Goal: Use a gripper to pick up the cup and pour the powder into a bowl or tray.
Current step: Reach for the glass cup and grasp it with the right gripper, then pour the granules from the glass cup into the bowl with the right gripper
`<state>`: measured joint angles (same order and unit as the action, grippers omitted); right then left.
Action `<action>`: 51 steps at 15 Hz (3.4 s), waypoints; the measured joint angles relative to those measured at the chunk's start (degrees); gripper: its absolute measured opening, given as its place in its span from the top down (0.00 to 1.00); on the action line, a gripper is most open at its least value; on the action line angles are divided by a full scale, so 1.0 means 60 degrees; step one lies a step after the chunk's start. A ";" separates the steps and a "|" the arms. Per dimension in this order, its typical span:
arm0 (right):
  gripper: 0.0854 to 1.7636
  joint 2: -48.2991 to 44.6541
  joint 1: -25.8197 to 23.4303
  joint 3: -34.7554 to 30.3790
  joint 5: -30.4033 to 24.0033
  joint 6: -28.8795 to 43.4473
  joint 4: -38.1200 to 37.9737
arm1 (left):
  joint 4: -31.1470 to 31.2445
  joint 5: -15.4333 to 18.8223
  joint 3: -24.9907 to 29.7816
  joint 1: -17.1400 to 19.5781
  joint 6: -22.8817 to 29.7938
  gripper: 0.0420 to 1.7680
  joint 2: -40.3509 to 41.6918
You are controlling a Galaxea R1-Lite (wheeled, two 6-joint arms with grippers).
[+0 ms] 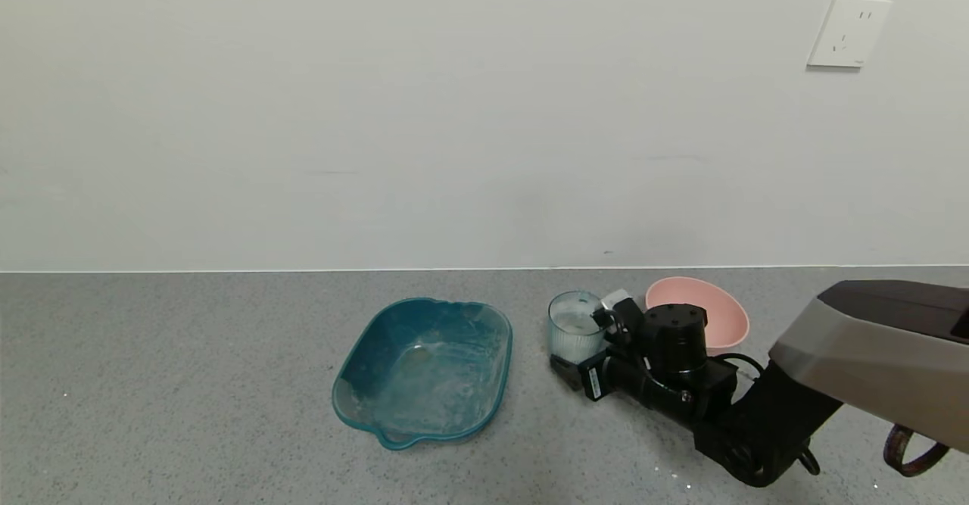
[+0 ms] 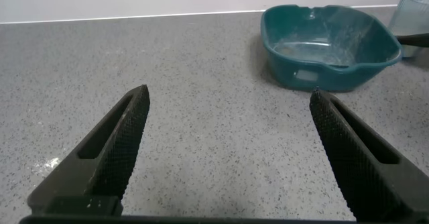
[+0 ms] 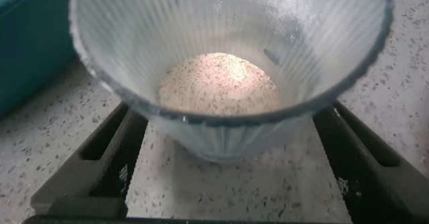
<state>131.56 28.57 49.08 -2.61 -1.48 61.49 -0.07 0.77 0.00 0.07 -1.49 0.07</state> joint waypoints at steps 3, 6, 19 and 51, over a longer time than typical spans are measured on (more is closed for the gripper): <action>0.03 0.0238 -0.0018 0.0236 -0.0004 -0.0010 -0.0008 | 0.0000 0.0004 0.0000 0.0000 0.0000 0.03 0.0000; 0.03 0.0354 -0.0033 0.0368 -0.0014 -0.0014 -0.0018 | 0.0000 0.0000 0.0000 0.0000 0.0000 0.03 0.0000; 0.28 -0.0368 0.0014 0.0626 0.0004 -0.0014 -0.0827 | 0.0000 0.0004 0.0000 0.0000 0.0000 0.03 0.0000; 0.28 -0.3854 -0.4645 0.1831 0.1560 -0.8584 -0.5315 | 0.0000 0.0000 0.0000 0.0000 0.0000 0.03 0.0000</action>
<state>108.44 0.71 60.06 6.75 -52.98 29.60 -0.07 0.77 0.00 0.07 -1.49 0.07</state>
